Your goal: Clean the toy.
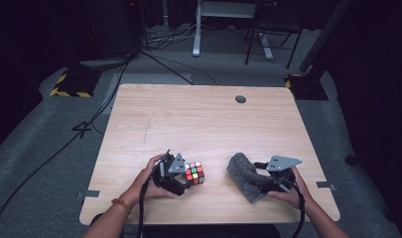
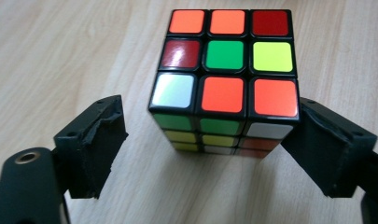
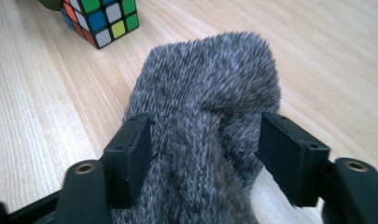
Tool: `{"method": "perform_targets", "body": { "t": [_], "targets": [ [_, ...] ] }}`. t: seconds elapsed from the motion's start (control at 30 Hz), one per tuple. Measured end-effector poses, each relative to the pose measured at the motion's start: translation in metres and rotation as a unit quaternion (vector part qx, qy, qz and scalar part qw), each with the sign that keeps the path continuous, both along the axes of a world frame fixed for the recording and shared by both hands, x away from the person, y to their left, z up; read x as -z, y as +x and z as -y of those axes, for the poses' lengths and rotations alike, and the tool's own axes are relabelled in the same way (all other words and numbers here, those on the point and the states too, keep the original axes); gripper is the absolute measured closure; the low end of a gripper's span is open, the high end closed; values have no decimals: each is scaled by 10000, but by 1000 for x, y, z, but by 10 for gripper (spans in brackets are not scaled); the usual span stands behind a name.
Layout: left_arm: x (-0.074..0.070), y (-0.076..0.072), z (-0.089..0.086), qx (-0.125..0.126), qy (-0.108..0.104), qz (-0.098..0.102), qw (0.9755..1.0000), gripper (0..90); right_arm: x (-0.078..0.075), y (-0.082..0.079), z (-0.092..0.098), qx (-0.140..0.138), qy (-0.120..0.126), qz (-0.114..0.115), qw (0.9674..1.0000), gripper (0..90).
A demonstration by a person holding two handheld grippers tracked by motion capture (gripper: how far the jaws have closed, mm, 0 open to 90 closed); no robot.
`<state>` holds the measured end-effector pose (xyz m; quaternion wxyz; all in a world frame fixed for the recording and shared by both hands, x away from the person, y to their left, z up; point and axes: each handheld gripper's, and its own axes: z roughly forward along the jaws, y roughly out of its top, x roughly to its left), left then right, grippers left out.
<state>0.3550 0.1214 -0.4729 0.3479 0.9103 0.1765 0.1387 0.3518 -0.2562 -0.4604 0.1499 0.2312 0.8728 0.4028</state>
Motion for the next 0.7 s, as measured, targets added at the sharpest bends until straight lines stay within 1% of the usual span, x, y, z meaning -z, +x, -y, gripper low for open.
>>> {"method": "perform_targets", "body": {
  "t": [0.07,0.1,0.17,0.2,0.27,0.33,0.37,0.47,0.5,0.6,0.63,0.67,0.7],
  "targets": [
    [-3,-3,-2,-19,55,91,9999,156,-3,-1,1,14,6,54,10000,321],
    [-5,-4,-4,-11,138,138,9998,155,-5,-2,1,46,-38,125,9999,318],
    [-9,-5,-6,-34,194,235,9995,155,-8,-3,2,122,-169,264,9994,313],
    [-11,-6,-8,-51,199,265,9994,156,-10,-4,3,129,-176,275,9994,307],
    [-16,-9,-12,-82,133,316,9994,157,-14,-5,6,139,-170,286,9993,301],
    [-20,-13,-16,-71,141,369,9992,156,-17,-5,11,201,-190,317,9991,296],
    [-22,-15,-19,-116,206,430,9988,156,-19,-5,13,219,-201,334,9990,294],
    [-25,-19,-26,-209,357,464,9981,157,-23,-3,18,320,-239,374,9985,293],
    [-25,-20,-29,-251,344,455,9981,157,-25,-2,20,352,-278,404,9982,292],
    [-26,-21,-40,-434,385,439,9973,158,-28,0,26,433,-286,455,9976,292],
    [-26,-22,-43,-484,369,455,9971,159,-28,-1,29,469,-305,462,9974,293],
    [-27,-22,-46,-541,327,509,9967,162,-28,-1,31,478,-359,468,9971,294],
    [-27,-22,-50,-608,339,569,9959,166,-27,-1,34,504,-443,491,9965,294]
  ]
}}
